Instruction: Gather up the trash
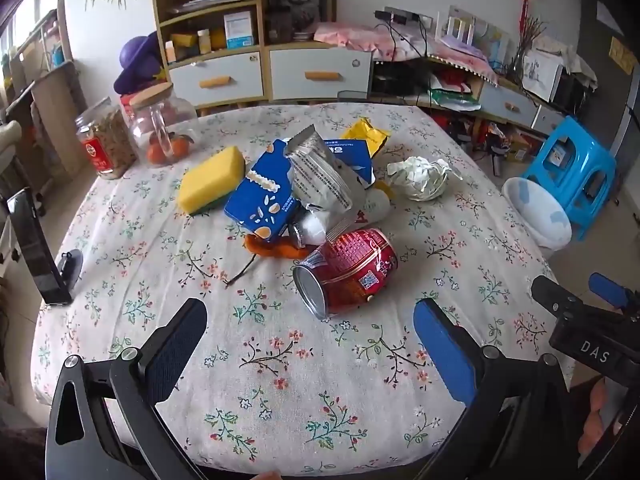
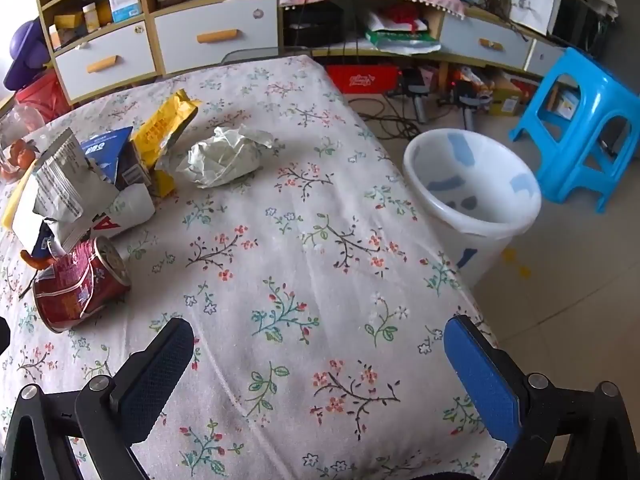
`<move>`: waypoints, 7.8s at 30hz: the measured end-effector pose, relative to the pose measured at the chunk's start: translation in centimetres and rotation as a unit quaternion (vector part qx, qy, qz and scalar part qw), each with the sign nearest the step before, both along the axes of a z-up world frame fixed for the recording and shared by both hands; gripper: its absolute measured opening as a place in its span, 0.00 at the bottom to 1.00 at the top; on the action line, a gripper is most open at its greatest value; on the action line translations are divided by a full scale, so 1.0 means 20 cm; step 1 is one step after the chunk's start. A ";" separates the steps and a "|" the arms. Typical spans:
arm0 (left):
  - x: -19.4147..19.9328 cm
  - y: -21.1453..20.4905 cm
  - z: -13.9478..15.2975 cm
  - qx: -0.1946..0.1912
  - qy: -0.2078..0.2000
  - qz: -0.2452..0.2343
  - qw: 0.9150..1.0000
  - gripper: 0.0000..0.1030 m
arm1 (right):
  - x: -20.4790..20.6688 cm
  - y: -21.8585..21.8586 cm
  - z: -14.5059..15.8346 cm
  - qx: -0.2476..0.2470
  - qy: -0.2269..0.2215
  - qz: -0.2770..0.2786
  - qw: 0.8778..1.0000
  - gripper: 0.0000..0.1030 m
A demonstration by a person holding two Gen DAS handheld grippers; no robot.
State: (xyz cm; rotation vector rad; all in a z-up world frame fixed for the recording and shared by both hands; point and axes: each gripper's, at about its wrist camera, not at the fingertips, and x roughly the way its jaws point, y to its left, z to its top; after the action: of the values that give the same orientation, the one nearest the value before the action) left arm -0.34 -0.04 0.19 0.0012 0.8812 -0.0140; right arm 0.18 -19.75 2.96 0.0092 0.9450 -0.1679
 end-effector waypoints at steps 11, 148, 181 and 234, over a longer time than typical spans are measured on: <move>0.00 0.00 0.00 -0.003 0.000 -0.001 1.000 1.00 | 0.00 0.00 -0.01 0.001 0.002 -0.001 1.000 1.00; 1.03 0.86 -0.20 -0.220 0.147 0.103 0.959 0.85 | 1.27 0.11 -0.38 0.131 0.215 0.023 0.968 0.90; 0.80 0.15 0.18 -0.196 0.067 -0.039 0.978 0.85 | 0.93 -0.89 -0.12 0.190 0.126 -0.129 0.965 0.48; 1.07 -1.32 -0.09 -0.123 0.090 -0.213 0.965 1.00 | 0.44 -1.67 -0.02 0.185 0.096 -0.248 0.946 0.81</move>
State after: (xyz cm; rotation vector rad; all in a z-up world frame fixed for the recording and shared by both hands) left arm 21.04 -26.48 -1.55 -0.0426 1.0421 -0.5325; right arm 9.01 -53.20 2.51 0.5910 1.1464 -0.4616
